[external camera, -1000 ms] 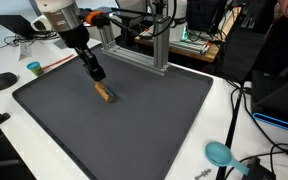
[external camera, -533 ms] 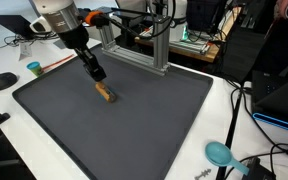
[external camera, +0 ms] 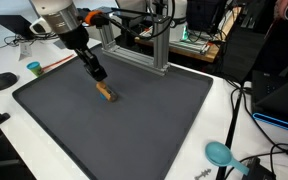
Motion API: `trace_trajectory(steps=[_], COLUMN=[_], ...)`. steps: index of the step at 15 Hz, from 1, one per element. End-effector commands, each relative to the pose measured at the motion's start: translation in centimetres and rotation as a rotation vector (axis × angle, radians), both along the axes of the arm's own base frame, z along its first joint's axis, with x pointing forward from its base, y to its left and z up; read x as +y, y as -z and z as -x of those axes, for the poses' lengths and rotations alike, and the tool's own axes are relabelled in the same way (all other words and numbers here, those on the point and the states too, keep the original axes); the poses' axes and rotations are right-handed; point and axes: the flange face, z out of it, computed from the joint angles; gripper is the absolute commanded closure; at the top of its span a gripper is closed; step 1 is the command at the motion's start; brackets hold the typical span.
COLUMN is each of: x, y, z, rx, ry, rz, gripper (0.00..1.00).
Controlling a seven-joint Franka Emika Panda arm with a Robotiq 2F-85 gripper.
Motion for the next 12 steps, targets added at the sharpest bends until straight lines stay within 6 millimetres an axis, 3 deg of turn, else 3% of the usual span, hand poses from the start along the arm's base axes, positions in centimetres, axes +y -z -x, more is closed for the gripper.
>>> trace_trajectory(steps=[1,12], x=[0.5,0.58], y=[5.27,5.3], z=[1.15,0.97], rx=[0.125,0.145], ry=[-0.019,-0.028], rz=[-0.022,-0.018], gripper=[0.77,0.77])
